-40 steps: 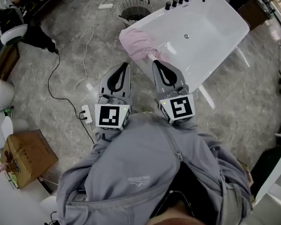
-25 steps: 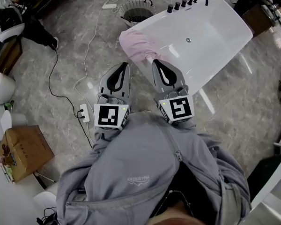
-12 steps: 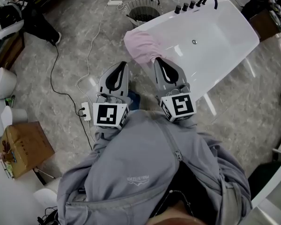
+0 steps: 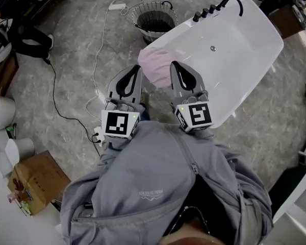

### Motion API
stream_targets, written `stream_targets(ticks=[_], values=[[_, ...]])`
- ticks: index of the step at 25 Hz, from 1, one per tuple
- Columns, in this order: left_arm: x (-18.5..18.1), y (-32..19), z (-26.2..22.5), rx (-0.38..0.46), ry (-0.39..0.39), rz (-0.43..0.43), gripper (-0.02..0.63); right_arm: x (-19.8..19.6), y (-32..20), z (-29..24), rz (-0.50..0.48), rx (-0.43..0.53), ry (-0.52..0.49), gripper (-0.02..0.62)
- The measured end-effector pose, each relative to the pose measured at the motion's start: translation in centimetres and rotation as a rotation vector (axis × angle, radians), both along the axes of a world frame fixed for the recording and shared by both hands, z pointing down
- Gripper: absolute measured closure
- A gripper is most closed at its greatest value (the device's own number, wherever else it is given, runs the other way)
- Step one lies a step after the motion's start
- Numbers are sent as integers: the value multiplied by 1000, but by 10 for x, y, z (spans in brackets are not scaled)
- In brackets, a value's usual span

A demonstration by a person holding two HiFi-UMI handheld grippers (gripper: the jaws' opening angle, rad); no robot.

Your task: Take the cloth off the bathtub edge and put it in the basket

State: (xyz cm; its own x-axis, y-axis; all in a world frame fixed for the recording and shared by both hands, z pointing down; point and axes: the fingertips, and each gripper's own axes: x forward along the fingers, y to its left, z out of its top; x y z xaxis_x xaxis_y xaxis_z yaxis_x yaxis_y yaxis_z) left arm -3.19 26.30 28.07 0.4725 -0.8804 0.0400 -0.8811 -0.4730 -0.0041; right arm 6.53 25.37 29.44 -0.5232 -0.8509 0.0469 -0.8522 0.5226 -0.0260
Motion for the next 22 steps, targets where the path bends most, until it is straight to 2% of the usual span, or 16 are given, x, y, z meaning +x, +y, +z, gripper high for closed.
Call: stream_targets(ticks=[5, 8, 13, 17, 22], values=[[-6, -65, 2, -18, 0, 116, 592, -13, -58, 0, 85, -42, -10, 591], [-9, -96, 8, -40, 11, 174, 592, -13, -84, 12, 134, -43, 28, 591], [-16, -141, 13, -64, 0, 255, 592, -17, -117, 15, 235, -75, 25, 591], [-8, -164, 25, -84, -4, 338, 592, -11, -128, 25, 317, -102, 28, 591], [6, -174, 40, -112, -11, 410, 592, -2, -128, 37, 369, -153, 27, 591]])
